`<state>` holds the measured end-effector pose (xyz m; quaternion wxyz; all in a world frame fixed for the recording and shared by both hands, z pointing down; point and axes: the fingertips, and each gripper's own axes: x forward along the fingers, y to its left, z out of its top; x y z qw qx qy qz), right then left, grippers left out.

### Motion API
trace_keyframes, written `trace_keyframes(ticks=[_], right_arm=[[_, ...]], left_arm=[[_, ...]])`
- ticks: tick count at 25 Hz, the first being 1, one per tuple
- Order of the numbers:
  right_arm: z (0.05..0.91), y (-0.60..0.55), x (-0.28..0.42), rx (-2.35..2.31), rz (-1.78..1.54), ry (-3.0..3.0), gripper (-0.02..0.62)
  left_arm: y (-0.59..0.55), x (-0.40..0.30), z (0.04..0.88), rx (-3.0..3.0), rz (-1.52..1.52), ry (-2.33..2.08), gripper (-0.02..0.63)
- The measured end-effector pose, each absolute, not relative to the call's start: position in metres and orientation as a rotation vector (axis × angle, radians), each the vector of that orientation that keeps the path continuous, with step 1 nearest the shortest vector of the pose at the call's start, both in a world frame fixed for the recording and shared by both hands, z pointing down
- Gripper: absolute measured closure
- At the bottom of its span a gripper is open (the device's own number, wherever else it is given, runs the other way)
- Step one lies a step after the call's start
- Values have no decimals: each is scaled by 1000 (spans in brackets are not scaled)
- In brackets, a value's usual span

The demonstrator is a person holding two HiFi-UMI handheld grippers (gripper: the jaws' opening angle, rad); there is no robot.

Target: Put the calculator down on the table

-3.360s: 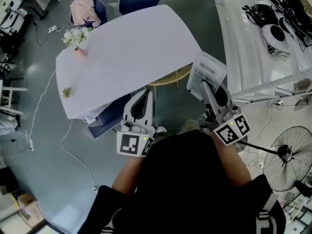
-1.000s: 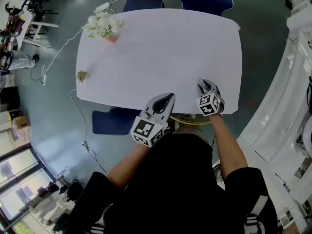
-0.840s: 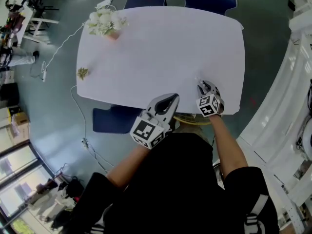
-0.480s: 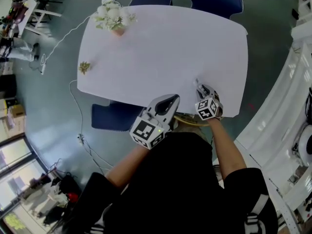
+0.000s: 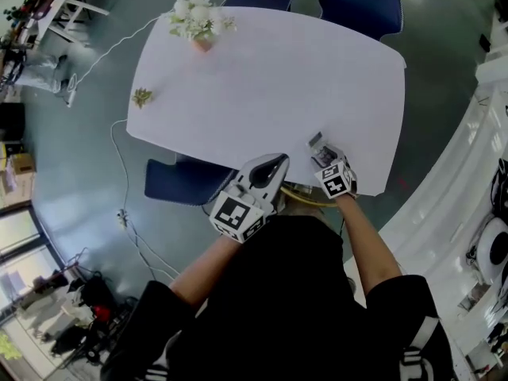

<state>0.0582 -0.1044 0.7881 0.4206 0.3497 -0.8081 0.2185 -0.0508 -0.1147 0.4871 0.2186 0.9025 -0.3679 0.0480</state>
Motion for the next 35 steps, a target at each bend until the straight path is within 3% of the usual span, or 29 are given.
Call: trace_keyframes(ticks=[12, 19, 28, 35], right_arm=[[765, -101, 83, 1098, 797, -2070, 403], [683, -115, 111, 1308, 792, -2194, 591], [509, -128, 142, 1596, 526, -2427, 597], [447, -123, 165, 1701, 343, -2482, 597]], left_arm=[[-92, -69, 485, 2416, 64, -1143, 600], [-96, -62, 476, 2432, 22, -1185, 600], [-108, -37, 452, 2509, -39, -1161, 600], [-109, -6, 436, 2561, -85, -1126, 600]])
